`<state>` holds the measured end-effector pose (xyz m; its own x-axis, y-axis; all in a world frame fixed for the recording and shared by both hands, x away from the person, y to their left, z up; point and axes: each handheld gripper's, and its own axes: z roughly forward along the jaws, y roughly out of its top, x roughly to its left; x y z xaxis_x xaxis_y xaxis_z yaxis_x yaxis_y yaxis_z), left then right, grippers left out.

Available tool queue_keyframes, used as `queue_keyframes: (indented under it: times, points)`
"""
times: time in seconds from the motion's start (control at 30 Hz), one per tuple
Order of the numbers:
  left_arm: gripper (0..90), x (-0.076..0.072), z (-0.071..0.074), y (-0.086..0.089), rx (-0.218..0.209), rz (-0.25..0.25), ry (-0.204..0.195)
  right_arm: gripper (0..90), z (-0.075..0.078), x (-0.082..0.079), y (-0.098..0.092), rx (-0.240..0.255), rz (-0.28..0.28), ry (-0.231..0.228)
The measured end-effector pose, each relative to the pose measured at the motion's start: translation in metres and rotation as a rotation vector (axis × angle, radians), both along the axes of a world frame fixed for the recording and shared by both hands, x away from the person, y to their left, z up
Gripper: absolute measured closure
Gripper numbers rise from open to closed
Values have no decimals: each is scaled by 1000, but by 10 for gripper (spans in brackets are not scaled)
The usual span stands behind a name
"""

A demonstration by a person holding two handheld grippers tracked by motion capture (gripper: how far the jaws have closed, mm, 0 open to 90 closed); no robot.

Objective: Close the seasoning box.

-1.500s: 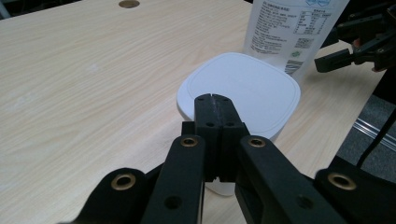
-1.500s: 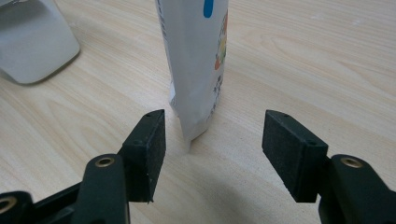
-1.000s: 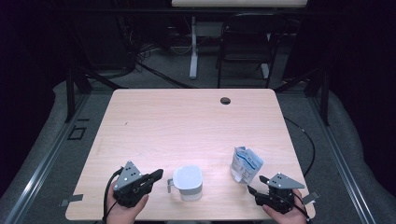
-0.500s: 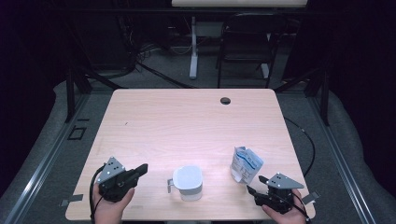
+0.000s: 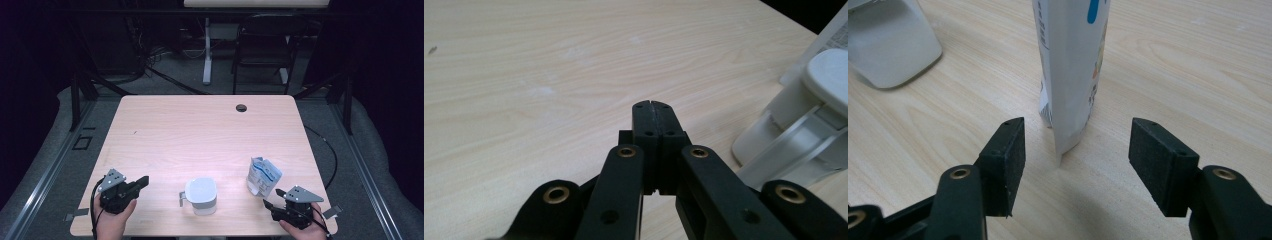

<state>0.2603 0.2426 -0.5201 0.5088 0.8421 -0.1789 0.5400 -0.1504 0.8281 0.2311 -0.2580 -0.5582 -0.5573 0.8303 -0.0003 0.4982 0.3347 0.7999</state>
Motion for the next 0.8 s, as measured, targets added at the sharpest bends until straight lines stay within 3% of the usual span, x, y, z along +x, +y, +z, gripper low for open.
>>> queue_keyframes:
  times: [0.03,0.4,0.7,0.8]
  points:
    - [900,1,-3,1,7,5,12,397,-1,0,1,15,-3,-4]
    - [900,9,-30,12,46,53,83,398,-3,1,4,2,9,6]
    - [900,13,-43,21,62,92,120,397,-4,1,6,-4,18,11]
    - [900,13,-45,23,69,105,116,396,-5,1,7,-6,15,10]
